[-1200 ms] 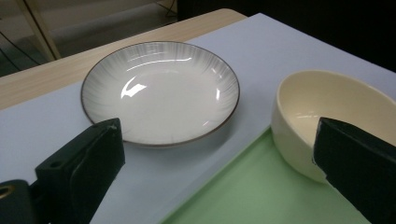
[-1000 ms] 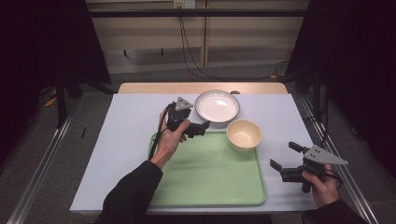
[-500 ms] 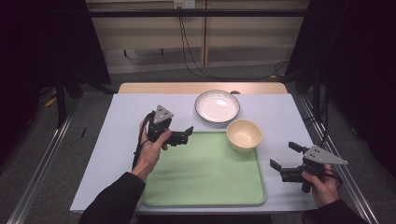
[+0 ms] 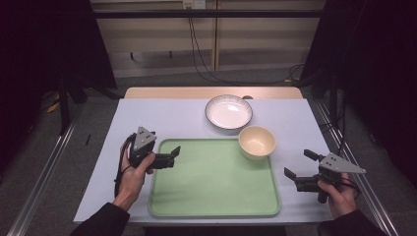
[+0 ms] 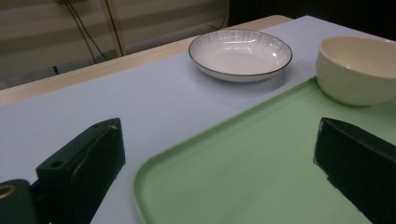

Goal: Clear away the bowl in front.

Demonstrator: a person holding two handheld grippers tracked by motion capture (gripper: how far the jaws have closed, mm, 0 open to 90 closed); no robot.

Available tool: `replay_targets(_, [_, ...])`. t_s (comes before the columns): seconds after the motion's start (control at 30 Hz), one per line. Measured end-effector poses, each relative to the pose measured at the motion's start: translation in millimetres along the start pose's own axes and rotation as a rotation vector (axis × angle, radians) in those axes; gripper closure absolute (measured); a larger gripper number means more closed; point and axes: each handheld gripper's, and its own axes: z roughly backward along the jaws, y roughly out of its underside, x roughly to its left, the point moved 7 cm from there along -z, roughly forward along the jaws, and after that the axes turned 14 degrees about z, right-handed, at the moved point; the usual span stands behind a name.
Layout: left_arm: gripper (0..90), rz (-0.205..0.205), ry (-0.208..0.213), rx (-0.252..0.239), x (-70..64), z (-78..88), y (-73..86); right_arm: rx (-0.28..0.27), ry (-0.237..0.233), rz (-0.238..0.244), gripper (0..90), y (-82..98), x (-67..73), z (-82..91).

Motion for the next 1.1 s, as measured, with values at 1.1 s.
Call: replay_targets(1.1, [1.3,0.136,-0.104,-0.11,29.2,99.9,57.8,0.015,0.002,-0.002,0.0,1.5,1.0,-1.7])
